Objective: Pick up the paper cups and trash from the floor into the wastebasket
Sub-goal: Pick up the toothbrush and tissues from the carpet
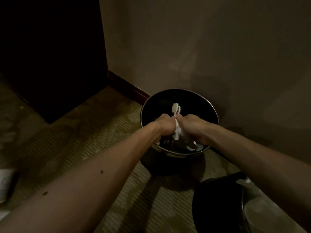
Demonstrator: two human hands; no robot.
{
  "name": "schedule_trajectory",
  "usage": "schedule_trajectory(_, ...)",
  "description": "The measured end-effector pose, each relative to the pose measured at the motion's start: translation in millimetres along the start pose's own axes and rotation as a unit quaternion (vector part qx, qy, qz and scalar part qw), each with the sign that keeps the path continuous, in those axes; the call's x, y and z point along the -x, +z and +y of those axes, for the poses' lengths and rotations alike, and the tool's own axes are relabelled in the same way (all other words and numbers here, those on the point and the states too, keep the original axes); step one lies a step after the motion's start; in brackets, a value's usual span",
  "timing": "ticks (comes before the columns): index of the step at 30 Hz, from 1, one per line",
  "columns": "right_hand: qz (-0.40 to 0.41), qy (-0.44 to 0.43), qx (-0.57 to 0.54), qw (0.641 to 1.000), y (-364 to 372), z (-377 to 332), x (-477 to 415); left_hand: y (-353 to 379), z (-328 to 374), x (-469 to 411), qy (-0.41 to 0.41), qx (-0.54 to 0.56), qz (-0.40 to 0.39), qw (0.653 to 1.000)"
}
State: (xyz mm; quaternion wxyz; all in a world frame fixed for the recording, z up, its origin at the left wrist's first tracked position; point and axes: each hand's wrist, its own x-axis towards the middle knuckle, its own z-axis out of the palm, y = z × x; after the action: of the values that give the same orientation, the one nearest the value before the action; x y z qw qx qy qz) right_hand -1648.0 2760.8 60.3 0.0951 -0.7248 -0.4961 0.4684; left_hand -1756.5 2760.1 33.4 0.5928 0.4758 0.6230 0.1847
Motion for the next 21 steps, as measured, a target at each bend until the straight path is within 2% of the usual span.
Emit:
schedule_trajectory(2,-0.016,-0.001,0.044,0.999,-1.9,4.2,-3.2,-5.0,-0.7,3.2,-0.020,-0.038,-0.005,0.999)
schedule_trajectory(5,-0.018,-0.036,0.123,0.992,-8.6,6.0,1.8,-11.1,4.6,10.5,0.004,-0.162,0.010,0.987)
schedule_trajectory(7,0.002,-0.078,0.173,0.982,-13.1,4.2,10.1,-18.3,11.9,18.0,0.032,-0.216,0.024,0.976)
schedule_trajectory(10,0.062,-0.171,0.189,0.965,-11.1,1.4,34.5,-40.4,23.8,40.0,0.094,-0.223,0.059,0.968)
schedule_trajectory(11,0.084,-0.209,0.186,0.956,-7.9,-0.1,45.4,-50.6,26.6,51.2,0.126,-0.251,0.082,0.956)
schedule_trajectory(13,0.098,-0.285,0.158,0.940,3.4,-5.2,68.4,-74.2,27.9,78.9,0.195,-0.344,0.122,0.910)
schedule_trajectory(16,0.066,-0.379,0.134,0.913,34.7,-18.0,103.1,-113.0,17.8,134.1,0.243,-0.449,0.151,0.847)
schedule_trajectory(19,0.009,-0.458,0.186,0.869,81.5,-32.7,131.4,-145.2,-13.8,189.8,0.209,-0.516,0.141,0.819)
schedule_trajectory(21,-0.063,-0.498,0.230,0.834,119.8,-38.5,143.9,-160.4,-51.4,223.8,0.173,-0.553,0.125,0.805)
